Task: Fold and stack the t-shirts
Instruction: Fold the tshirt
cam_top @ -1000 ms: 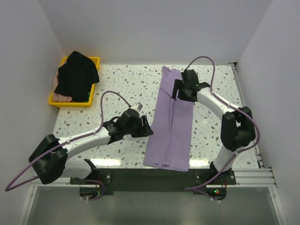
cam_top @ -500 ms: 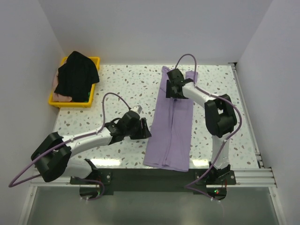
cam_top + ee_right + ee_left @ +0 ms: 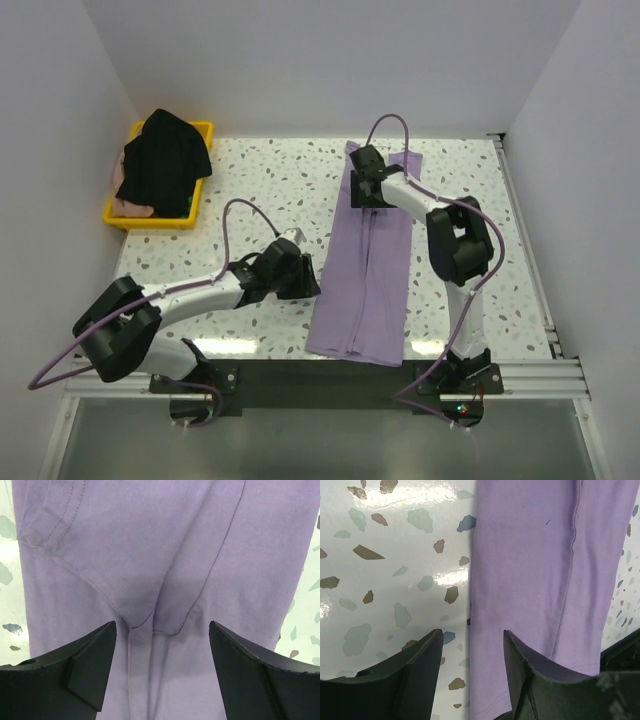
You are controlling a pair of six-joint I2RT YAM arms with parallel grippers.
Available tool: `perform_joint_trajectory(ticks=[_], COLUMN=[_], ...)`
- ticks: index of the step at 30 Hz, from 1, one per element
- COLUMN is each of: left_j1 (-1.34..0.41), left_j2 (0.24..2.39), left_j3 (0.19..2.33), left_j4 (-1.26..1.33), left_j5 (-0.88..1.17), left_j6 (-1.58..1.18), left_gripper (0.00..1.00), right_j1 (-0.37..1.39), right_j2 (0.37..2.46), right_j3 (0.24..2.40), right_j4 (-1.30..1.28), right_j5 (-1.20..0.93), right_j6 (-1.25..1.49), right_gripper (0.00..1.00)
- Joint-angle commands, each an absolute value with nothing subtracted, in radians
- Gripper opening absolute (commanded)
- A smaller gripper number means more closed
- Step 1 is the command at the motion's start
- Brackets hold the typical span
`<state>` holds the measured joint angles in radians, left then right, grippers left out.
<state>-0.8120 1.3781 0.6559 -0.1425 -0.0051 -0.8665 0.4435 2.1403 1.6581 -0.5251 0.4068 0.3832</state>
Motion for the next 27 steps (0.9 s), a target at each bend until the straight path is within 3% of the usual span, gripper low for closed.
perform_joint_trajectory(ticks=[1, 15, 27], left_j1=[-0.813, -0.811, -0.811], left_j2=[1.388, 1.427, 1.442], left_j3=[0.646, 0.632, 0.629], left_j4=[-0.098, -0.084, -0.075], left_j5=[-0.021, -0.025, -0.021], left_j6=[-0.833, -0.831, -0.828], left_gripper=[0.56, 0.56, 0.56], right_j1=[0.448, 0.448, 0.468], right_j2=[2.126, 2.148, 2.129], right_j3=[1.652, 1.655, 1.657], right_j4=[-0.522, -0.546, -0.526], right_j5=[0.448, 0.477, 0.459], right_j6=[0.367, 0.36, 0.351], right_gripper=[0.78, 0.67, 0.67])
